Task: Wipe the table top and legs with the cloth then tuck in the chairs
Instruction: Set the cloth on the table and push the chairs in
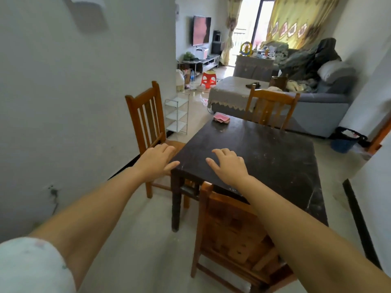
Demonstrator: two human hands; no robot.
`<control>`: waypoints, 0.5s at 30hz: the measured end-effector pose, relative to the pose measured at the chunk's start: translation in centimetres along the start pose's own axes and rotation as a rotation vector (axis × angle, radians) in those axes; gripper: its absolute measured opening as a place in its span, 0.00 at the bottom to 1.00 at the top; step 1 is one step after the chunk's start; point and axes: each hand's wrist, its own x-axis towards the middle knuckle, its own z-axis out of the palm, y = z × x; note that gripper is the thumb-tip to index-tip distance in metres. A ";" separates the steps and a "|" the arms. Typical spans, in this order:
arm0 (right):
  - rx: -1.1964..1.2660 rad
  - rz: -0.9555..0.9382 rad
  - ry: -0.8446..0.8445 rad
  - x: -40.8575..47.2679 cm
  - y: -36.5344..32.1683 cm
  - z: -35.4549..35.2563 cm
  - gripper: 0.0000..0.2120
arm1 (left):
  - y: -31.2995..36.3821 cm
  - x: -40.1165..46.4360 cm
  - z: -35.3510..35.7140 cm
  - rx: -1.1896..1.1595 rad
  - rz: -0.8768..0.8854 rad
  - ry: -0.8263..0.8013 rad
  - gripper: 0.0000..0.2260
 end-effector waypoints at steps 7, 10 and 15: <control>-0.028 -0.134 -0.137 11.5 -8.2 5.7 0.24 | -12.8 2.3 0.3 0.055 -0.117 -0.046 0.25; -0.029 -0.161 -0.196 15.7 -11.5 8.6 0.23 | -18.0 3.6 1.2 0.099 -0.140 -0.111 0.27; -0.011 -0.158 -0.262 21.5 -15.2 13.0 0.25 | -25.6 5.7 3.1 0.111 -0.197 -0.201 0.27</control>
